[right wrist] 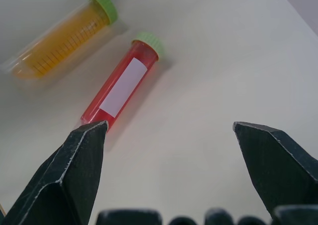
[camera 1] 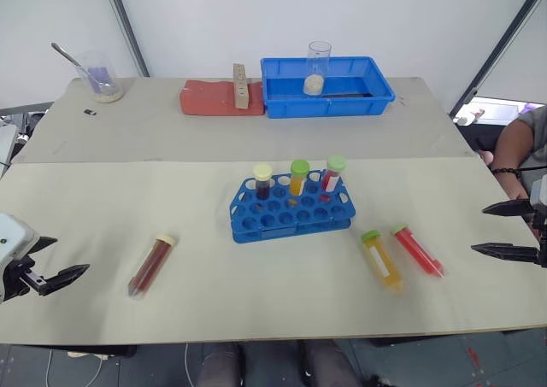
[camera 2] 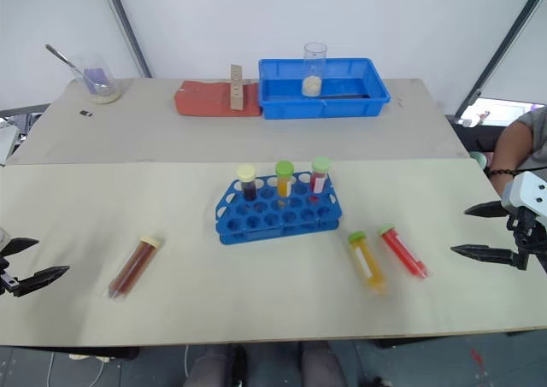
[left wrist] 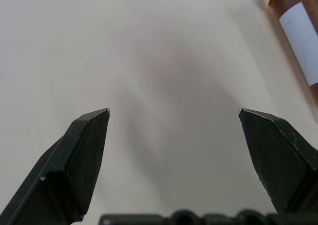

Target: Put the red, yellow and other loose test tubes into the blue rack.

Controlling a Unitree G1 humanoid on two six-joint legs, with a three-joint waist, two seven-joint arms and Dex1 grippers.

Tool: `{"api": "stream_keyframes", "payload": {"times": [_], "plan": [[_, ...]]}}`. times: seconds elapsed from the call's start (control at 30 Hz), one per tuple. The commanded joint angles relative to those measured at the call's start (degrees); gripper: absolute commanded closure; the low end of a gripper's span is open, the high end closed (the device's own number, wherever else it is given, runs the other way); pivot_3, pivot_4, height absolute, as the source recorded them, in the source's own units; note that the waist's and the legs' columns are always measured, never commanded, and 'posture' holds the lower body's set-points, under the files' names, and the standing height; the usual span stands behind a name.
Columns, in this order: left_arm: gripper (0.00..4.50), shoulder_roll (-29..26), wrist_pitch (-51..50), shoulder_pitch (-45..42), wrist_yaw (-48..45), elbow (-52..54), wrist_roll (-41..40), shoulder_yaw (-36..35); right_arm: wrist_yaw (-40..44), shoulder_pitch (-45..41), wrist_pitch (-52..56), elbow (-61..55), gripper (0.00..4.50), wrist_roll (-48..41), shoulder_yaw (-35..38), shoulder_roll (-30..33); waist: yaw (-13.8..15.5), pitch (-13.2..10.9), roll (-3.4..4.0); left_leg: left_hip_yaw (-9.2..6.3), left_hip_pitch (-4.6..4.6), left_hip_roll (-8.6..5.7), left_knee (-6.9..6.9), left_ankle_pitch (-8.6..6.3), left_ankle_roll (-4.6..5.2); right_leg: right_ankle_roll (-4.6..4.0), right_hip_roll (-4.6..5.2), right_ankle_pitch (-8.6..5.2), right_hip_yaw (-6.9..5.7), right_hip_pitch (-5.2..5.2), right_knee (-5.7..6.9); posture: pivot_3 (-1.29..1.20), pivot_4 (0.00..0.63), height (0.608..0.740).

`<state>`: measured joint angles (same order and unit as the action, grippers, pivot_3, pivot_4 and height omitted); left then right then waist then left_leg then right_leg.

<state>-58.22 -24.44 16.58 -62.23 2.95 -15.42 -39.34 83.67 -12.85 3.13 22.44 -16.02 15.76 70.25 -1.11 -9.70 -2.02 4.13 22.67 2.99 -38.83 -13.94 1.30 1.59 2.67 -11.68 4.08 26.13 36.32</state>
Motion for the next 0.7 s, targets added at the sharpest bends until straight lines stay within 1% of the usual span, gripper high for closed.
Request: {"api": "stream_keyframes", "payload": {"times": [0.03, 0.23, 0.4, 0.57, 0.6, 0.7], "plan": [[0.06, -1.1, 1.7, -0.4, -1.2, -0.4, -0.8, -0.8, -0.5, -0.5, 1.3, -2.7, 0.0, -0.9, 0.8, 0.6, 0.0, 0.0, 0.0, 0.0, 0.0, 0.0, 0.0, 0.0, 0.0, 0.0, 0.0, 0.0, 0.0, 0.0, 0.01, 0.0, 0.15, 0.729], [0.06, -1.8, 0.0, -1.6, -3.2, 0.1, -3.2, -1.0, -0.6, 0.1, 3.1, -4.8, 0.0, -1.2, 1.3, 0.7, 0.1, 0.0, 0.0, 0.0, -0.01, 0.0, 0.0, 0.0, 0.0, 0.0, 0.0, 0.0, 0.0, 0.0, 0.02, 0.0, 0.15, 0.729], [0.06, -1.5, -1.7, -4.6, -3.5, 6.8, -6.6, 1.5, -0.4, 0.1, 5.0, -6.7, 0.0, -2.0, 1.5, 0.8, 0.2, 0.0, 0.0, 0.0, 0.01, 0.0, -0.04, 0.0, 0.0, 0.02, 0.0, 0.01, 0.0, -0.02, 0.02, 0.0, 0.15, 0.729], [0.06, -0.4, -5.8, -10.0, -2.0, 18.9, -12.0, 8.8, -0.5, 0.1, 10.1, -11.0, 0.0, -4.6, 2.4, 0.8, 0.3, 0.0, 0.0, -0.01, 0.03, -0.01, -0.11, 0.01, -0.01, 0.1, 0.01, 0.07, 0.01, -0.05, 0.01, 0.0, 0.15, 0.729], [0.06, -0.2, -6.6, -10.7, -1.7, 21.2, -13.1, 10.2, -0.5, 0.4, 11.2, -12.2, 0.0, -5.3, 2.7, 1.0, 0.3, 0.0, 0.01, -0.01, 0.03, -0.01, -0.11, 0.01, -0.01, 0.23, 0.0, 0.15, 0.03, -0.06, 0.01, 0.0, 0.15, 0.729], [0.06, 1.4, -6.4, -14.4, -1.4, 27.2, -15.6, 17.5, -0.6, 2.1, 16.0, -18.3, 0.0, -8.6, 4.1, 0.6, 0.2, 0.0, 0.04, -0.01, 0.03, -0.01, -0.1, 0.01, 0.0, 0.39, -0.01, 0.26, 0.05, -0.07, 0.01, 0.0, 0.15, 0.729]]}}
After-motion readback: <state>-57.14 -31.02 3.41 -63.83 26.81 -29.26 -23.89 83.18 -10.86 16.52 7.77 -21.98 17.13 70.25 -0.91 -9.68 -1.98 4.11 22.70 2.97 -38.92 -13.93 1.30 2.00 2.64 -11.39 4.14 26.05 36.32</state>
